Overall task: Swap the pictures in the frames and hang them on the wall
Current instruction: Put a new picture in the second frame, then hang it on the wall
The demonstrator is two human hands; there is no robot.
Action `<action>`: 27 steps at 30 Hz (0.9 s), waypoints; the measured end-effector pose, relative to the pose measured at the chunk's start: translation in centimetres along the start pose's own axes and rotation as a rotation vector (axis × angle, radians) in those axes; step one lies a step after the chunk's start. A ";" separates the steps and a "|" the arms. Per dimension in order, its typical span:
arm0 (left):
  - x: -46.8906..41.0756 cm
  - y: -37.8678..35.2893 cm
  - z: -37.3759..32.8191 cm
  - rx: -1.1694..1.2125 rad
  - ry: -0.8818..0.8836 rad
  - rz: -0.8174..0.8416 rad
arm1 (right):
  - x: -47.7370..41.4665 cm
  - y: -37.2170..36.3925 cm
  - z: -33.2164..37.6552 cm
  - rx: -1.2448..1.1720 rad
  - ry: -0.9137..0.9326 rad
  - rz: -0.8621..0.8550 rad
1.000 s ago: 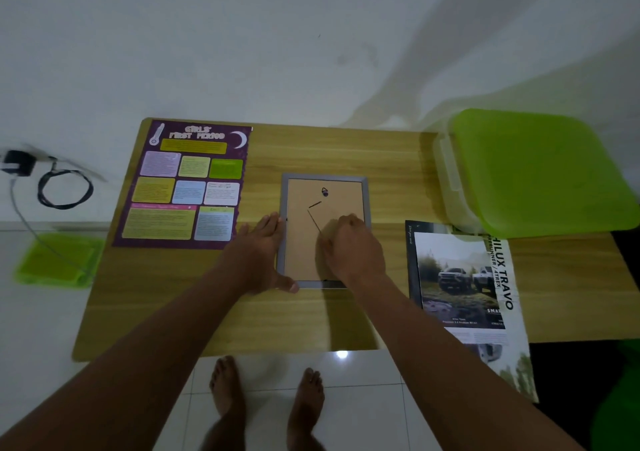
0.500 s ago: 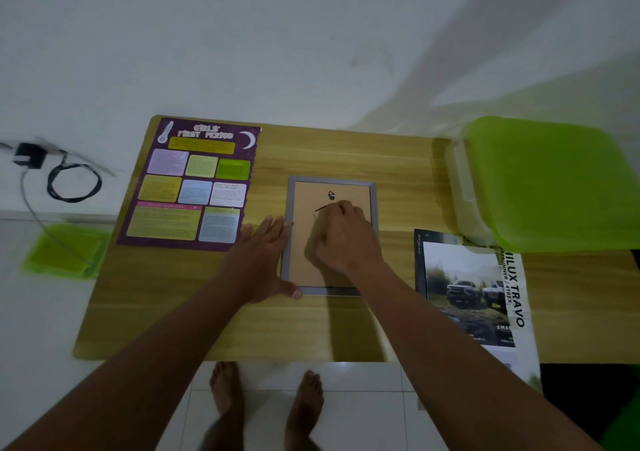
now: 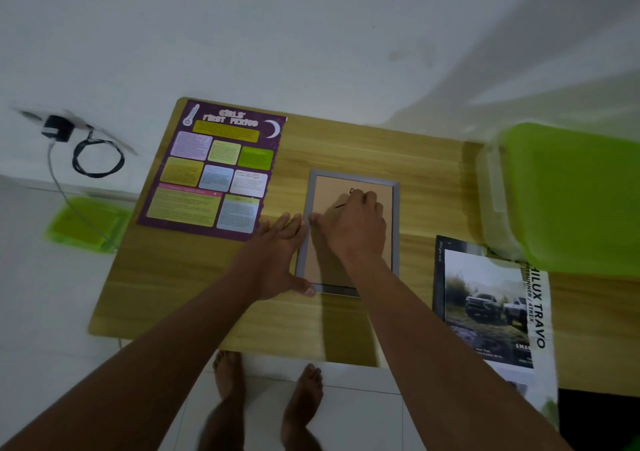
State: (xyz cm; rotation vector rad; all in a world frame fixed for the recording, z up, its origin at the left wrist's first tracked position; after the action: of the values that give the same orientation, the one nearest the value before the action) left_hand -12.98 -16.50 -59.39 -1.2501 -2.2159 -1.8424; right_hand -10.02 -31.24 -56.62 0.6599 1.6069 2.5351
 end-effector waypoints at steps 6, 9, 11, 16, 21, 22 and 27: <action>0.2 -0.4 0.2 -0.019 0.001 0.002 | 0.1 -0.4 0.1 -0.054 -0.029 0.033; 0.1 -0.4 0.2 -0.010 0.006 0.012 | -0.1 -0.4 0.1 -0.052 -0.045 0.033; 0.1 -0.4 0.2 -0.001 0.005 0.011 | -0.2 -0.4 0.1 -0.049 -0.050 0.028; 0.1 -0.5 0.3 0.025 0.006 0.012 | -0.3 -0.4 0.2 -0.027 -0.055 0.036; -0.1 -0.1 0.1 0.056 0.031 0.044 | 0.2 0.1 0.0 -0.050 0.057 0.084; -0.1 0.0 0.0 0.055 0.038 0.051 | 0.7 0.5 -0.4 -0.075 0.112 0.095; 0.2 0.6 -0.5 0.026 0.049 0.068 | 4.5 0.5 -3.6 0.067 0.394 0.201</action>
State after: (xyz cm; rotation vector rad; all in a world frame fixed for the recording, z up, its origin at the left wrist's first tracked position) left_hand -13.04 -16.84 -58.66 -1.2461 -2.1382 -1.7936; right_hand -15.43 -33.31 -56.03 0.3558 1.8299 2.9133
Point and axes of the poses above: each hand's wrist, its own x-axis away from the middle knuckle, its own y-axis out of the back of the hand, z = x × y, the point moved 8 cm from there along -x, towards the middle knuckle, and after that the axes turned 9 degrees about z, right-handed, at the moved point
